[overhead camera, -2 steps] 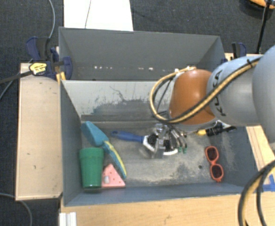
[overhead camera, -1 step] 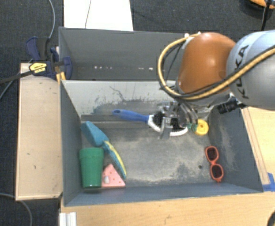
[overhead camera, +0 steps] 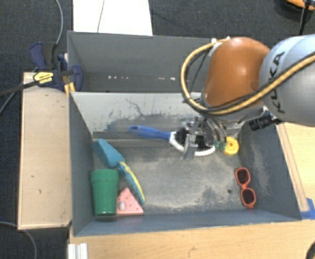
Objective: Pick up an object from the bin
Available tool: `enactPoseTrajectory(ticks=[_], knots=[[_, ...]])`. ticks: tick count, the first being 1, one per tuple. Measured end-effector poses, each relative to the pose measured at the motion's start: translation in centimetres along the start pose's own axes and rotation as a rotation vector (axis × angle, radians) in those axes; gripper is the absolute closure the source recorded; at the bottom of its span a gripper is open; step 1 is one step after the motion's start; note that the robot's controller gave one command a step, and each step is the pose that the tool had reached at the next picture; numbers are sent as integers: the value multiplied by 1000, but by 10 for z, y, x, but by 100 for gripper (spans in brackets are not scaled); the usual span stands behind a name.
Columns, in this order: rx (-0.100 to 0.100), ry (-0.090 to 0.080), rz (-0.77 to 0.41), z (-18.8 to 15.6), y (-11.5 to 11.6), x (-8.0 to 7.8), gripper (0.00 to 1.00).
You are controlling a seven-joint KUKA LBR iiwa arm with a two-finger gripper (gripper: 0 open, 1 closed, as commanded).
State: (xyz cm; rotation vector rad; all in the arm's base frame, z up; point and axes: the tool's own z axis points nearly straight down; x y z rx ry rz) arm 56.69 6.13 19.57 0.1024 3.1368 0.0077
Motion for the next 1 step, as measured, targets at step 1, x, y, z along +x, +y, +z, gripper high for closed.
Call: enactPoseTrajectory(ticks=[1], knots=[[-1, -8, -21, -163, 4, -9, 100]])
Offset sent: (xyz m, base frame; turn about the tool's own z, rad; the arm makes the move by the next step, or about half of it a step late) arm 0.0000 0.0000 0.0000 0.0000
